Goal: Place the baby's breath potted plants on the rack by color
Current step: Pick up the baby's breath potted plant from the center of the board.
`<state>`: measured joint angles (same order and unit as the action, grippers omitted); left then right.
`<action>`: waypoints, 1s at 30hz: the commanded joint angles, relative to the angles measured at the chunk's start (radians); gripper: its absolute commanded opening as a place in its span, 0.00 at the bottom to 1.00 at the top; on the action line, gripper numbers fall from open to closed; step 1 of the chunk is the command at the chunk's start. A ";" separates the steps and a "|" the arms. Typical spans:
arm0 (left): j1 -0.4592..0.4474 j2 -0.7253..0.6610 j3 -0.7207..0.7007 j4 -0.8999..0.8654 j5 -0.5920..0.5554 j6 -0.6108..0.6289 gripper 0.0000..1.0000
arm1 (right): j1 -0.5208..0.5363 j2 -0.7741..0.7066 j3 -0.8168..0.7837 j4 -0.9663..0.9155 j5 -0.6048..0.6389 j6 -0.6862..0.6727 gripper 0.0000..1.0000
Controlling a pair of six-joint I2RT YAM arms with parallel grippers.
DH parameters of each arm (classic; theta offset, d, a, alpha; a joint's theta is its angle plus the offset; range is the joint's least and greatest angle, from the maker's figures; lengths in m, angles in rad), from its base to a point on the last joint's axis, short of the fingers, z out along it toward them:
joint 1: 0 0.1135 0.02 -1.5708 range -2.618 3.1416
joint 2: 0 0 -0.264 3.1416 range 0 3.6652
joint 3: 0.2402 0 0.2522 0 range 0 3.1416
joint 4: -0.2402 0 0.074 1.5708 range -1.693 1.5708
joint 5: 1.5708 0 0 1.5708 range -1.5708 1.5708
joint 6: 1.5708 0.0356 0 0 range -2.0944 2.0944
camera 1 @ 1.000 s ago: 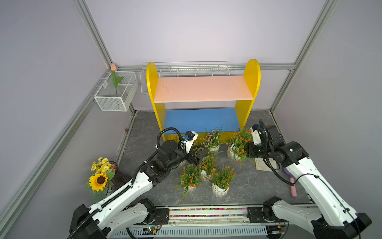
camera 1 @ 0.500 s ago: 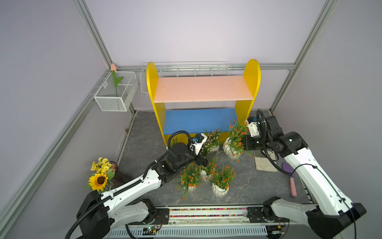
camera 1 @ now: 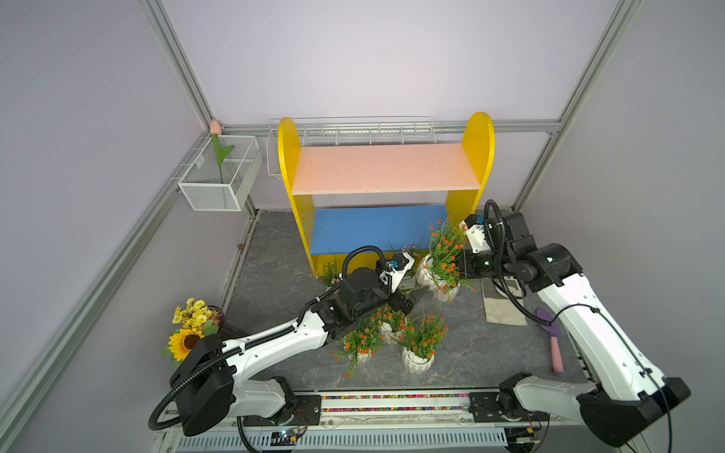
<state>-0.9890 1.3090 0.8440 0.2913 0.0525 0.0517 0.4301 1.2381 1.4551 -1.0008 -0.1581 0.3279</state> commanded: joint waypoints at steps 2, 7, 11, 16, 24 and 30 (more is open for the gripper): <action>-0.018 0.046 0.057 0.030 0.004 0.034 0.99 | 0.011 -0.006 0.035 0.090 -0.059 -0.001 0.08; -0.035 0.081 0.079 0.040 0.001 0.042 0.99 | 0.016 -0.001 0.029 0.105 -0.091 0.004 0.08; -0.040 0.106 0.097 0.040 -0.002 0.049 0.99 | 0.024 0.003 0.026 0.115 -0.117 0.011 0.08; -0.045 0.125 0.110 0.044 -0.008 0.053 0.99 | 0.033 0.001 0.025 0.114 -0.132 0.013 0.08; -0.051 0.148 0.122 0.055 -0.019 0.052 0.99 | 0.037 -0.006 -0.016 0.146 -0.188 0.036 0.08; -0.058 0.157 0.122 0.075 -0.040 0.055 0.99 | 0.040 -0.014 -0.042 0.172 -0.220 0.058 0.07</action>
<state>-1.0275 1.4471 0.9241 0.3107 0.0063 0.0902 0.4458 1.2457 1.4231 -0.9371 -0.2123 0.3420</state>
